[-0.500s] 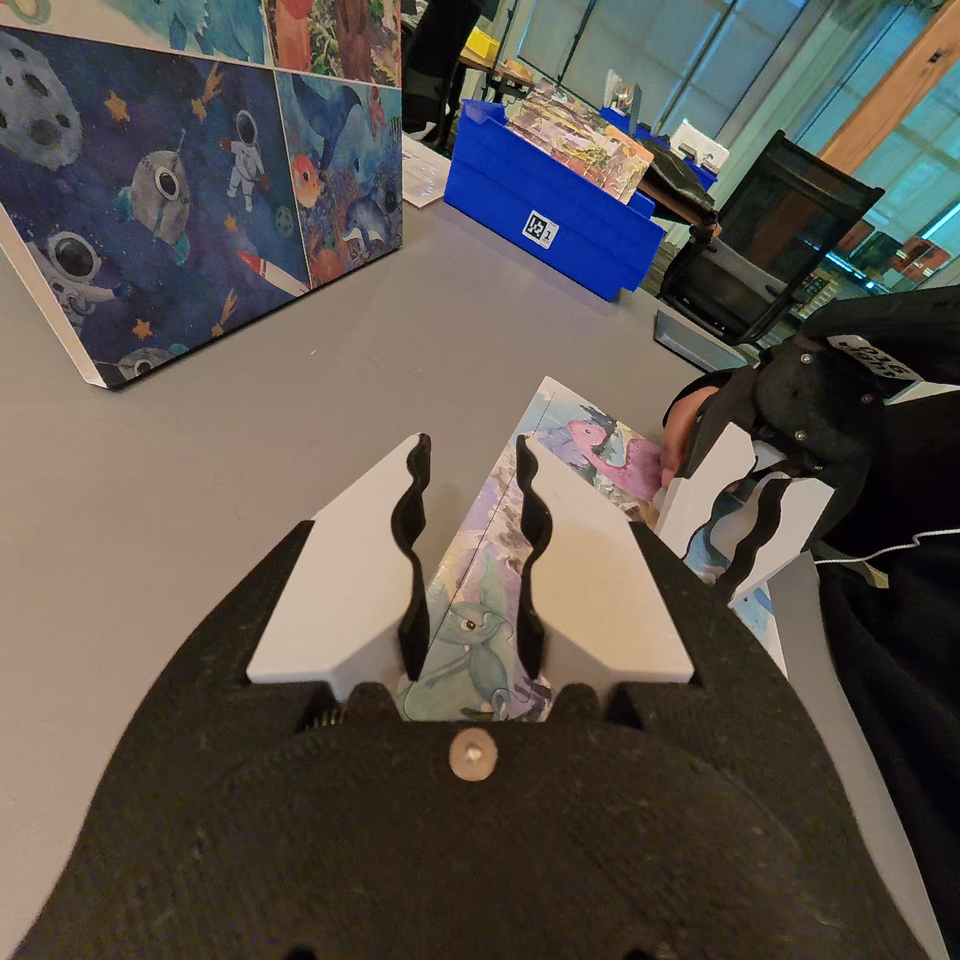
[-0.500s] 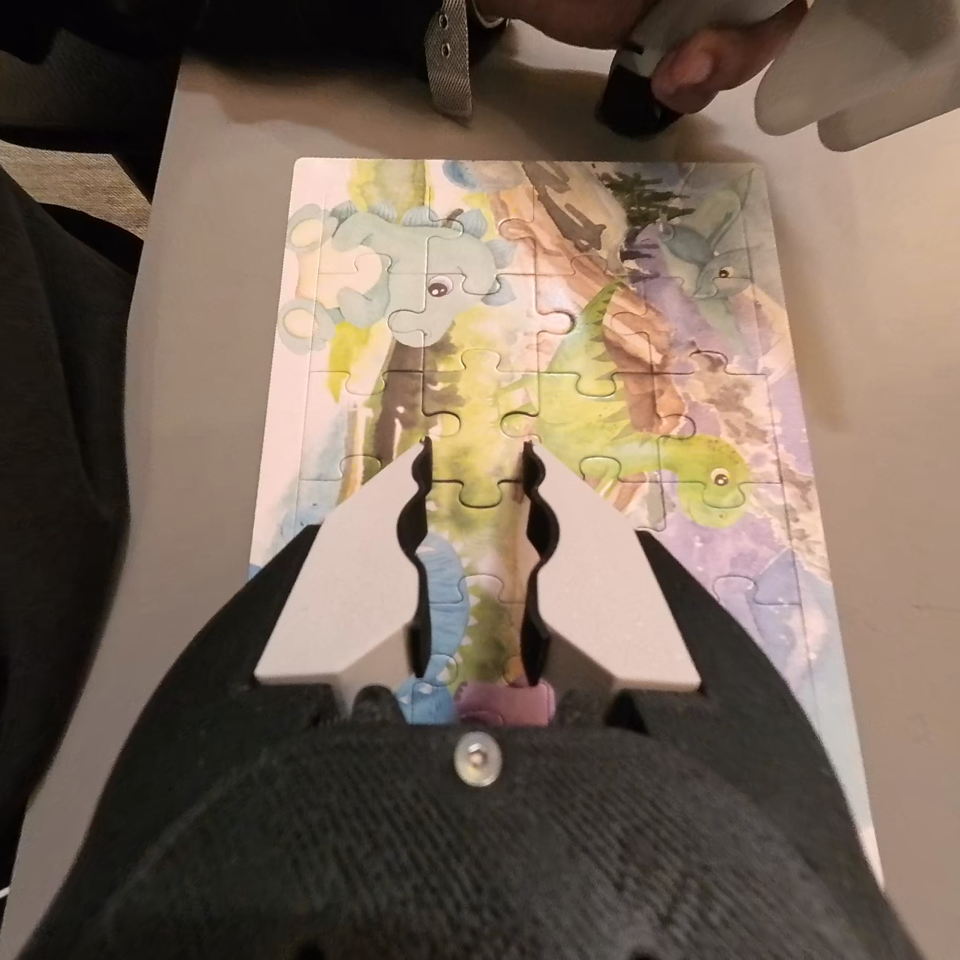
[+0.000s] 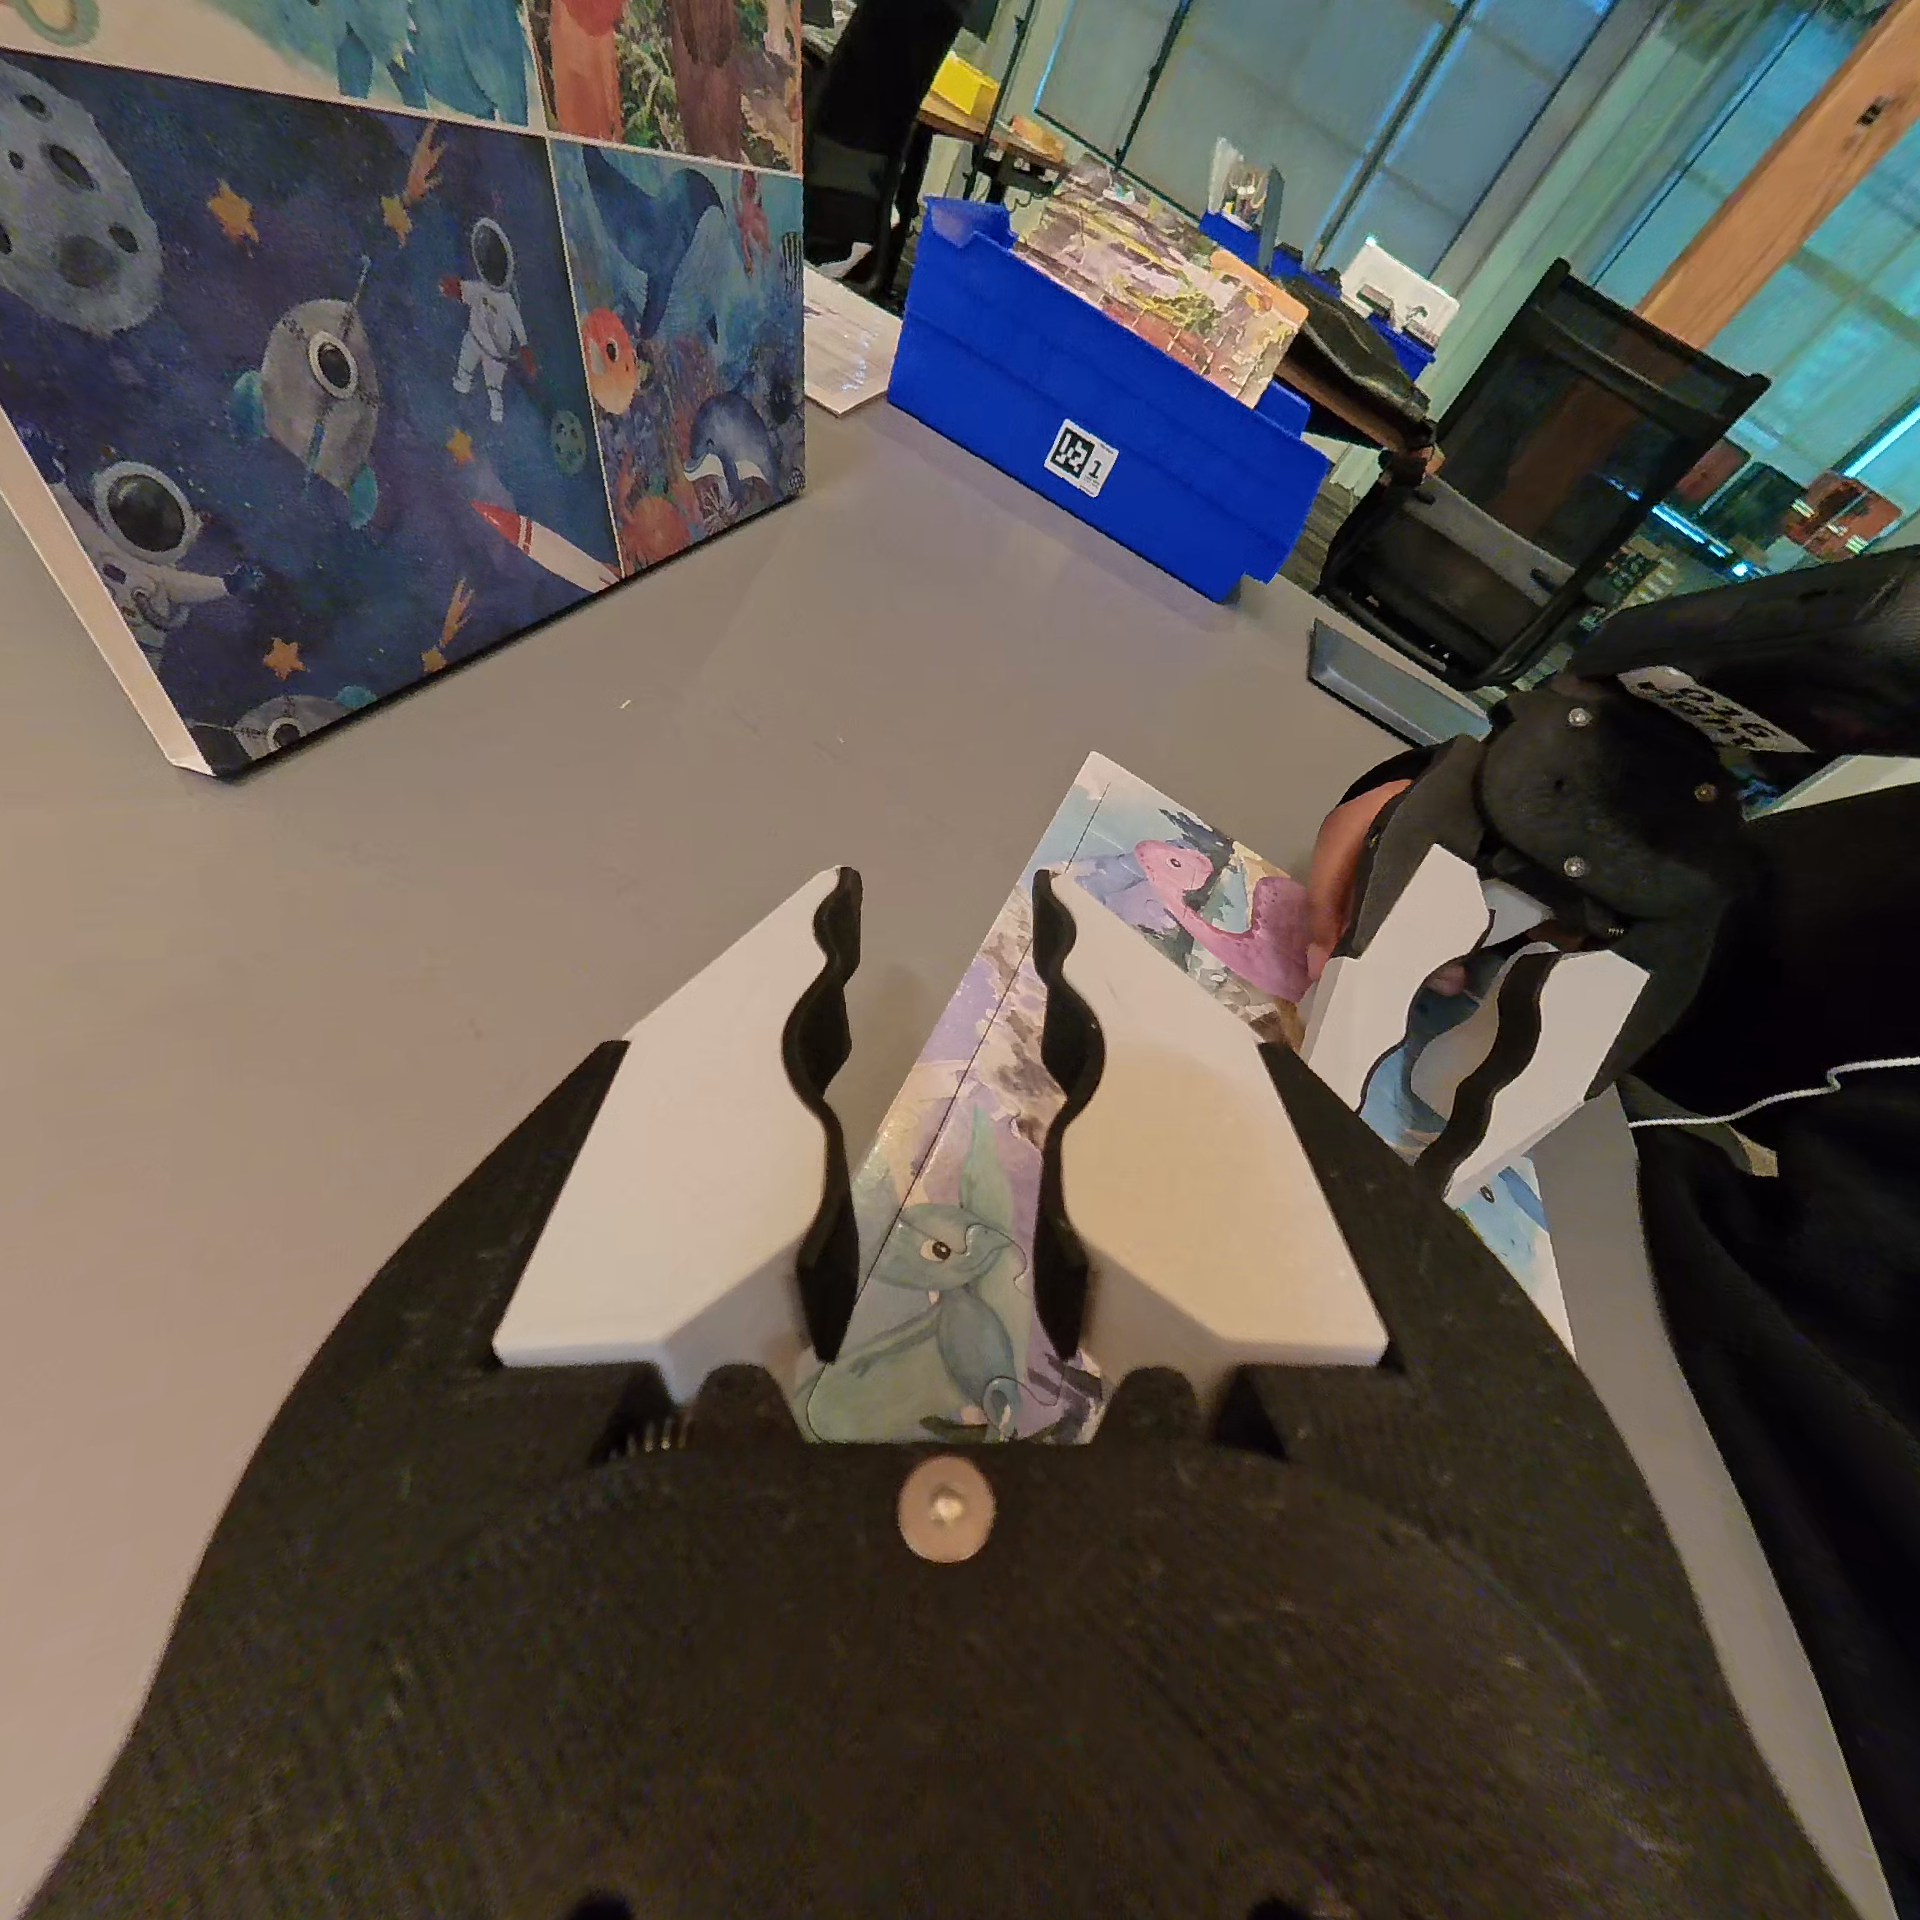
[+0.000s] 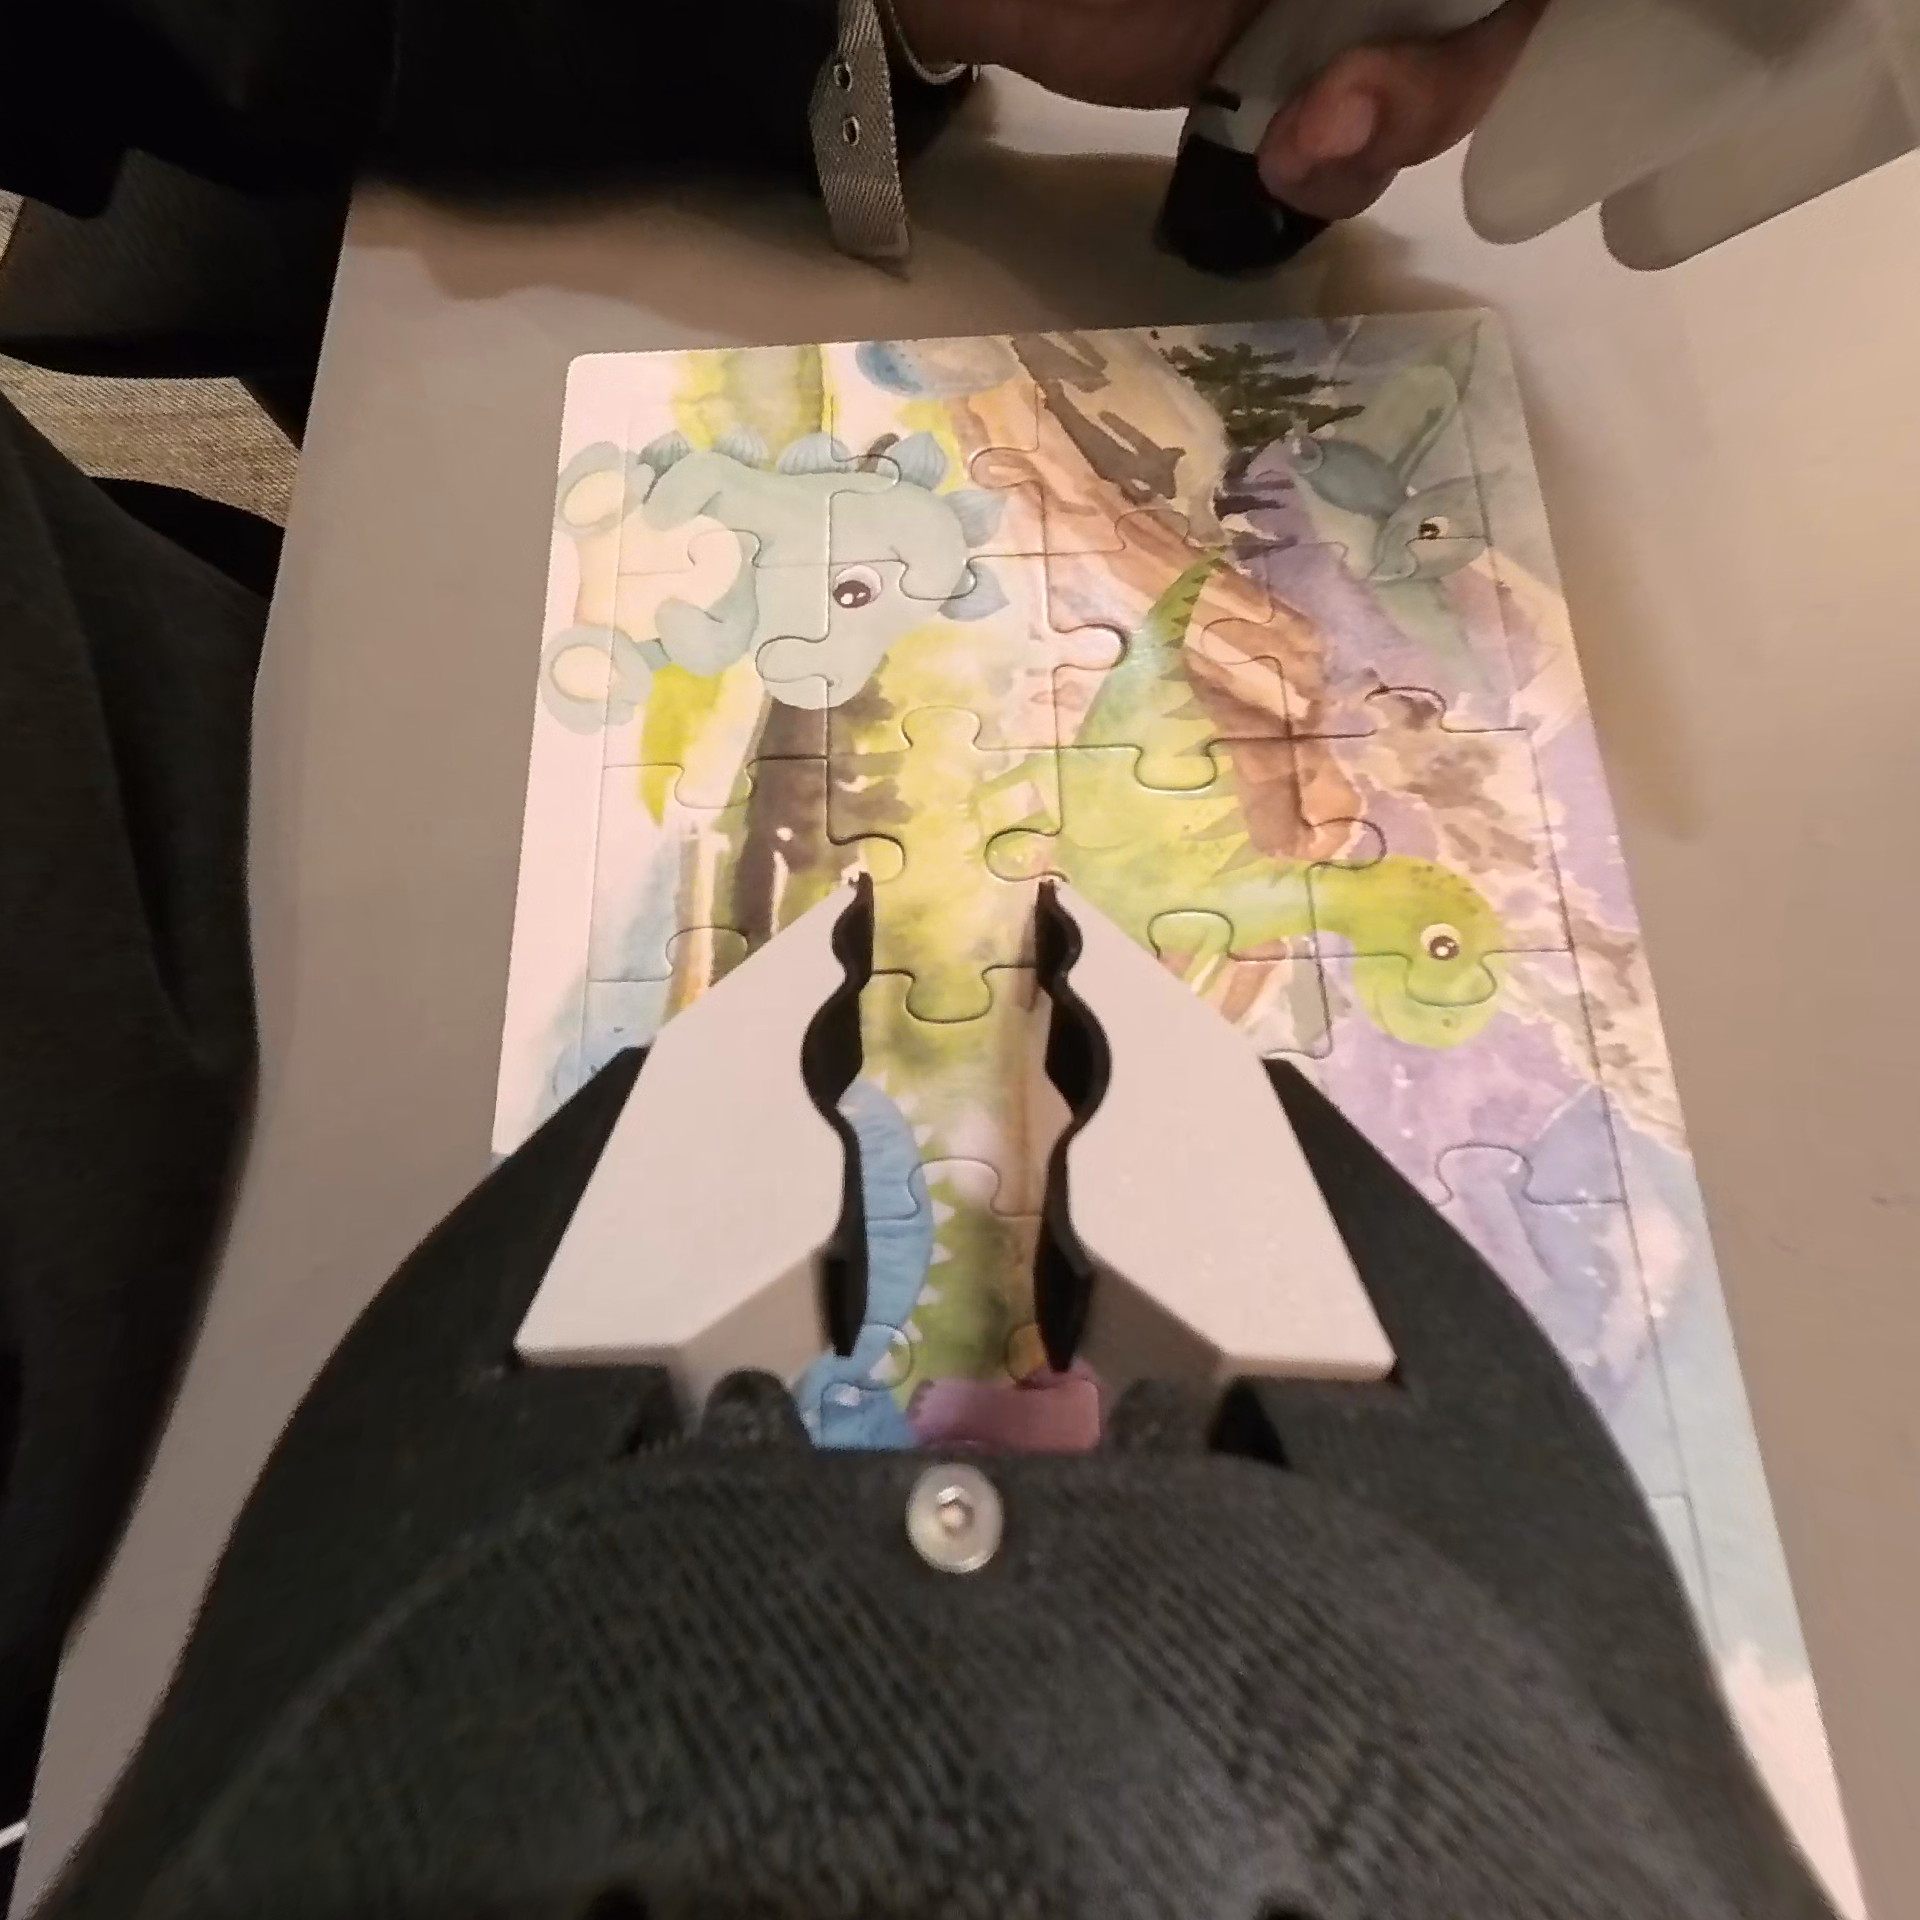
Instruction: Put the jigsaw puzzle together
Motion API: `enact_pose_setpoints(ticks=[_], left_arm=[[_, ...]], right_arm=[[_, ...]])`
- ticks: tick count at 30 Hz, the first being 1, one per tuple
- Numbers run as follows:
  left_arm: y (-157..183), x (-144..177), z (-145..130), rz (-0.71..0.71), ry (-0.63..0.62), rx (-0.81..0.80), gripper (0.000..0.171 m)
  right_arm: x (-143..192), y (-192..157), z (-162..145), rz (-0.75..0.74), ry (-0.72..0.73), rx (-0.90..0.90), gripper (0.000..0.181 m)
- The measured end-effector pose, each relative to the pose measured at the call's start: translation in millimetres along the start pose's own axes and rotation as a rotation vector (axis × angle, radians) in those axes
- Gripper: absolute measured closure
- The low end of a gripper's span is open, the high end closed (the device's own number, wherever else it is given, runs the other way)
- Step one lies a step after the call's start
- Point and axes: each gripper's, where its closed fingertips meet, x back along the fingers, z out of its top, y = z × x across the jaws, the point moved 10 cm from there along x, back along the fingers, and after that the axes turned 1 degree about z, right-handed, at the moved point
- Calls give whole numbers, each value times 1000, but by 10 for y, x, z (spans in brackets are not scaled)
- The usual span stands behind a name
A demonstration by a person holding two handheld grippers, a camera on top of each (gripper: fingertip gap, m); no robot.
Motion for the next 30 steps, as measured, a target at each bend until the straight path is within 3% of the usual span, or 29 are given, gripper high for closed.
enact_pose_setpoints(ticks=[6, 11, 14, 18, 30], left_arm=[[4, -1, 0, 0, -1, -2, 141], [4, -3, 0, 0, -2, -2, 141], [4, -2, -1, 0, -2, -1, 141], [5, -3, 0, 0, -3, -2, 141], [5, -9, -3, -3, -8, 0, 140]], right_arm=[[-5, -25, 10, 2, -5, 37, 155], [-48, -107, 30, 76, 2, 61, 181], [-78, -112, 41, 99, 12, 28, 181], [-102, -23, 59, 14, 32, -35, 181], [-77, -30, 131, -17, 67, -17, 181]])
